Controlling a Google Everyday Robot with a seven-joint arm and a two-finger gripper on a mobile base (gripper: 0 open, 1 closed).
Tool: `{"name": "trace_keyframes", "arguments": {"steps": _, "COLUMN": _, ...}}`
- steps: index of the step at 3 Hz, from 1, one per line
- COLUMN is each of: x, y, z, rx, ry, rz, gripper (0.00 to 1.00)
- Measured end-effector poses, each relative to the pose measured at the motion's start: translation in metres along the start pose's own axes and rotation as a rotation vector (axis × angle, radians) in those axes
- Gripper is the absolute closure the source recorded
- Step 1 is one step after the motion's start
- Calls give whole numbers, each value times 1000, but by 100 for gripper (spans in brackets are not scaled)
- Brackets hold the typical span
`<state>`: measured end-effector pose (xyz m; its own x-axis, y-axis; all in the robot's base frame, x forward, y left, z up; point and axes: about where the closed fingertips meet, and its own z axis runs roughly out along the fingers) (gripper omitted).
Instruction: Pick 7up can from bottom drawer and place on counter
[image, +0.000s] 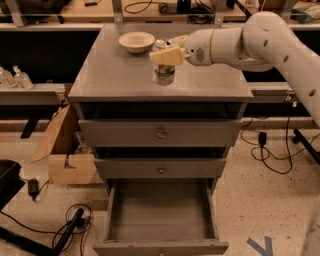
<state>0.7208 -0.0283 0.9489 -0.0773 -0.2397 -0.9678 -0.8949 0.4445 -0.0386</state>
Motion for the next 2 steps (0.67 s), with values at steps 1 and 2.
{"name": "trace_keyframes", "arguments": {"steps": 1, "x": -8, "y": -28, "z": 26, "rx": 24, "ry": -34, "rz": 6, "gripper": 100}}
{"name": "trace_keyframes", "arguments": {"steps": 2, "x": -3, "y": -50, "z": 43, "rx": 45, "ry": -54, "rz": 4, "gripper": 100}}
